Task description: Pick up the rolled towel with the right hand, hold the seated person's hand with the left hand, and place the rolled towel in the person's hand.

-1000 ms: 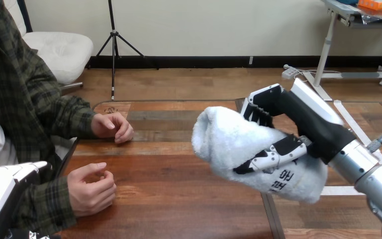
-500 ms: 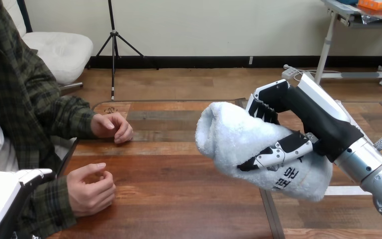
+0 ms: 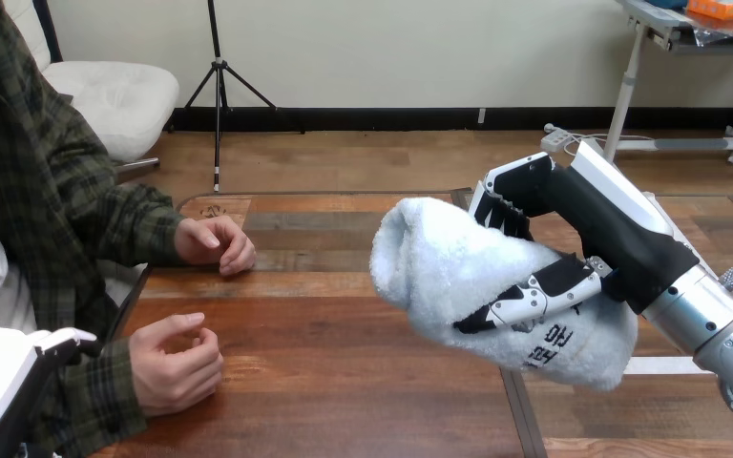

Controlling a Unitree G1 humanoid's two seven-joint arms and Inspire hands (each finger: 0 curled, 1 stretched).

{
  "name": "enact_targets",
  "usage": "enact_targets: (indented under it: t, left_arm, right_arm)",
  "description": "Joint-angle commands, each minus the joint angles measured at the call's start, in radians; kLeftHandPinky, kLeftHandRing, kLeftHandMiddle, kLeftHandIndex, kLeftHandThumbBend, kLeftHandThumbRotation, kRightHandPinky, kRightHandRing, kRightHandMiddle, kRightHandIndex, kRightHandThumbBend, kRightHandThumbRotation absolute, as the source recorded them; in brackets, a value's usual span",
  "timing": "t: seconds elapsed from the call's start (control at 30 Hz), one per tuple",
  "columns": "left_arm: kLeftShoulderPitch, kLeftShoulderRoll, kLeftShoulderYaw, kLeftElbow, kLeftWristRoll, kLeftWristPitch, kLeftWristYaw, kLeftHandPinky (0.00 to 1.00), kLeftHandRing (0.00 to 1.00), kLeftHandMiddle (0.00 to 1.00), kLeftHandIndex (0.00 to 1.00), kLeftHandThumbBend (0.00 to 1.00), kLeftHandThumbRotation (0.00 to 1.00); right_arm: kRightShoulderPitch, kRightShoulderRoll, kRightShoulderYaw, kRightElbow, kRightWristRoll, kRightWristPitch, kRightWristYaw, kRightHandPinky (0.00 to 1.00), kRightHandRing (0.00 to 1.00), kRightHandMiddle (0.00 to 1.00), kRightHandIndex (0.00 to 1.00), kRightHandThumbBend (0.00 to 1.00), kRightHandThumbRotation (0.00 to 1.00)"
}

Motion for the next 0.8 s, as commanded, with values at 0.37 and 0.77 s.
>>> enact_targets:
  t: [0.37,0.77]
  left_arm:
    - [-0.062,0.052,-0.031,0.059,-0.034,-0.034,0.065,0.57,0.62,0.66,0.67,1.0,0.0]
    - [-0.062,0.05,-0.035,0.069,-0.098,-0.041,0.05,0.48,0.54,0.6,0.6,0.94,0.0]
  right_arm:
    - [-0.018,-0.027,-0.064,-0.093,0.055,0.017,0.015,0.11,0.16,0.23,0.29,0.75,0.0]
    - [-0.006,-0.026,-0.077,-0.122,0.098,0.04,0.047,0.11,0.16,0.23,0.29,0.76,0.0]
